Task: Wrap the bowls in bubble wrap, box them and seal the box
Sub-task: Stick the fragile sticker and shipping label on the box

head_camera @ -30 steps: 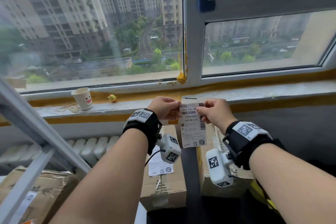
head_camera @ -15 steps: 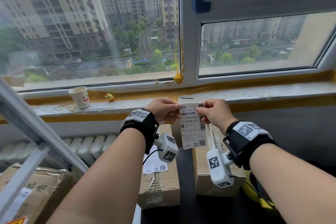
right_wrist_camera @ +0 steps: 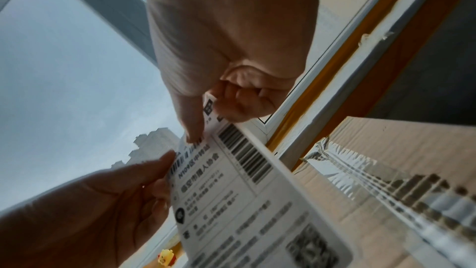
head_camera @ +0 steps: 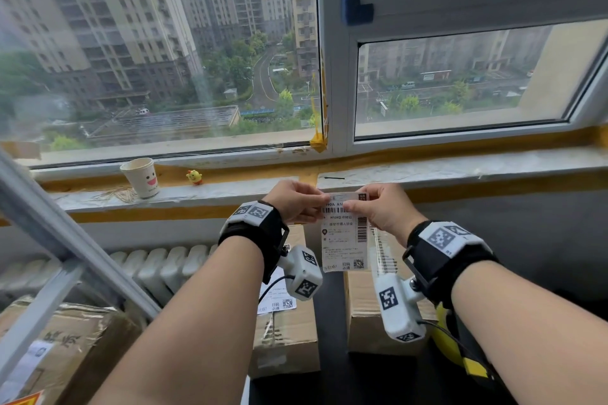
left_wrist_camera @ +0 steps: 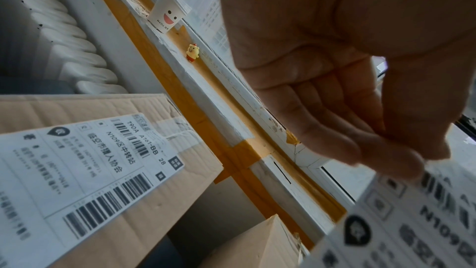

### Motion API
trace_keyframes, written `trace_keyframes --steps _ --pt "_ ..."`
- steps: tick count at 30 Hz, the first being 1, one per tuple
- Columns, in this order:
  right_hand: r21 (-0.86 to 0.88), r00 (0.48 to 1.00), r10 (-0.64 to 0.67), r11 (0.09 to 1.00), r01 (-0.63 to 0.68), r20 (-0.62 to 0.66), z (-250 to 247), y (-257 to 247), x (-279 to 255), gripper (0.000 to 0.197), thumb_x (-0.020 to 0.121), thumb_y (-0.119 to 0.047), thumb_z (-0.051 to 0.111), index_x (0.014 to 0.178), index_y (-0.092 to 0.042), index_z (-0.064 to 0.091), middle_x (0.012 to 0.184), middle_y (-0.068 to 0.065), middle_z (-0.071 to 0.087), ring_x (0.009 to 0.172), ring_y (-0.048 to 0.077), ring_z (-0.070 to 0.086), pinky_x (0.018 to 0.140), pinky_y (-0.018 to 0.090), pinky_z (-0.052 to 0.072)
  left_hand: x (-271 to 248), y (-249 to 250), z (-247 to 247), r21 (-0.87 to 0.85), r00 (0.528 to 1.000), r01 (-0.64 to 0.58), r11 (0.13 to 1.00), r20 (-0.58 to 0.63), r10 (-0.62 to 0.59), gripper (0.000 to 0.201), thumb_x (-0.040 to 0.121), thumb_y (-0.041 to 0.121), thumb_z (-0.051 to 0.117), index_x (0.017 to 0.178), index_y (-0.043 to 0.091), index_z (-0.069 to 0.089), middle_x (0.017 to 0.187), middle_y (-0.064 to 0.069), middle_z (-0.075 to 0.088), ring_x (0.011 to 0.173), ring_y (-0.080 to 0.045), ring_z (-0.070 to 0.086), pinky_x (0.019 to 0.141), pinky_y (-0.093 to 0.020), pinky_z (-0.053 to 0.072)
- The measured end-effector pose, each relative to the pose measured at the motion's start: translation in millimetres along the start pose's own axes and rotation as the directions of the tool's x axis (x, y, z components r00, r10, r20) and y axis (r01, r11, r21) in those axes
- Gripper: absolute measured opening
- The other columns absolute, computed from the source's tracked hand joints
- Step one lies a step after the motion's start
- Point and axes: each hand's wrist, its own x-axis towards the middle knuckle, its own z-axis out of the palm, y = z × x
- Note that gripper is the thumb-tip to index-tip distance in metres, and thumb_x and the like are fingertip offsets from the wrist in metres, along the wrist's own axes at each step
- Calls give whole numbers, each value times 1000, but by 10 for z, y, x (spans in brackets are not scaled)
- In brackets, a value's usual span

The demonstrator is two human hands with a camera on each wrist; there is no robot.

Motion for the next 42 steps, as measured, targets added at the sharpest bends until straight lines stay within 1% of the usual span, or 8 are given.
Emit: trace_keyframes --steps 2,5,11,18,26,32,37,42 --pt "1 1000 5 1000 -5 19 -4 -7 -12 13 84 -18 74 87 -6 70 80 5 71 66 10 62 55 18 44 1 2 5 21 1000 -1 1000 0 1 9 82 16 73 82 10 67 60 0 69 50 -7 61 63 -26 55" --pt "98 995 60 994 -52 -80 -30 -8 10 12 91 -17 66 89 -5 67 80 5 68 50 3 56 44 13 39 -15 -2 6 110 997 38 993 57 -44 10 81 21 75 86 14 71 71 -1 70 50 -7 56 51 -21 45" --pt "167 945 150 980 -104 -290 -163 80 106 20 97 -17 56 82 -5 65 82 13 72 49 13 59 48 22 48 -91 -96 -37 276 979 108 955 134 -150 9 78 20 78 85 18 74 81 1 71 58 -6 53 56 -19 40" --pt "317 940 239 936 -155 -245 -123 132 130 16 99 -15 53 89 -5 61 86 13 72 51 13 64 60 27 58 -63 -151 -14 228 980 127 965 119 -157 26 73 18 82 97 10 75 93 -7 72 68 -9 59 62 -22 45" --pt "391 933 263 908 -153 -246 -112 100 135 15 99 -10 51 87 -5 59 83 12 69 51 14 64 49 23 57 -58 -160 -5 248 973 126 961 156 -168 10 72 14 83 70 20 75 73 1 69 63 -8 58 60 -20 44" --pt "399 931 266 904 -151 -250 -90 110 148 19 99 -10 50 82 -6 58 81 10 69 50 14 65 52 25 58 -30 -173 -21 166 985 107 980 119 -128 10 70 13 83 71 19 75 83 -4 70 63 -8 57 59 -20 42" --pt "393 928 273 906 -158 -255 -84 131 171 19 100 -10 50 83 -7 58 82 11 69 54 16 66 55 27 59 -29 -155 -38 127 986 107 986 118 -122 22 75 19 81 92 7 75 89 -4 75 58 -5 57 57 -19 41" --pt "373 924 282 911 -175 -258 -77 124 178 16 99 -9 50 87 -3 60 81 15 70 57 19 67 53 27 59 -24 -170 -44 145 990 95 985 88 -108 9 76 15 79 84 12 75 88 -4 74 61 -6 57 56 -20 42"
